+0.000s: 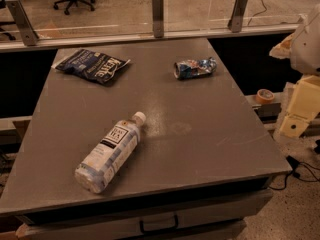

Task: Pick blue chip bag

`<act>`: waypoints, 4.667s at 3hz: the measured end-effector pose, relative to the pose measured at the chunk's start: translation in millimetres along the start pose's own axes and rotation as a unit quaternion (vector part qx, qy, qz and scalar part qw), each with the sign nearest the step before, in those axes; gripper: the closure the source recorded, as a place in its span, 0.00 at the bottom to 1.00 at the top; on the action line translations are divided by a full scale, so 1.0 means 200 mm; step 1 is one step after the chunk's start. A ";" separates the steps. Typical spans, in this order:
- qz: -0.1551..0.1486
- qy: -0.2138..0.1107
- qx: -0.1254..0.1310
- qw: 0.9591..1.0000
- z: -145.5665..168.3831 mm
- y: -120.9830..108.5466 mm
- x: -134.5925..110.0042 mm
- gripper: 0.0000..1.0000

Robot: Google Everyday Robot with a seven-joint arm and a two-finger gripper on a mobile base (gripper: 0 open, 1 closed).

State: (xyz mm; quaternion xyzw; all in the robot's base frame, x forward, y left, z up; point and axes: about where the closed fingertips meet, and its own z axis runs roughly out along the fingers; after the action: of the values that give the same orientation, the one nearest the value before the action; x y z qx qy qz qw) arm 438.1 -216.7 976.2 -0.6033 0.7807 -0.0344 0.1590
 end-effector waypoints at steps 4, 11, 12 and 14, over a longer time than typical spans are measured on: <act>-0.133 -0.124 -0.010 0.983 0.35 -0.26 -0.85 0.00; -0.008 -0.269 -0.010 0.963 1.25 -0.86 -2.10 0.00; 0.043 -0.262 -0.032 0.964 1.35 -0.86 -2.13 0.00; 0.131 -0.266 -0.057 0.953 1.46 -0.88 -2.11 0.41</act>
Offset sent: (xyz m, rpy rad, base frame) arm 0.0206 0.0234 -0.0044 -0.0023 0.0042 0.0813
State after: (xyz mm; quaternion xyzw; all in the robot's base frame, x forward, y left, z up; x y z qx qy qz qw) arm 780.2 177.4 829.8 -0.4912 0.7828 0.1929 0.3297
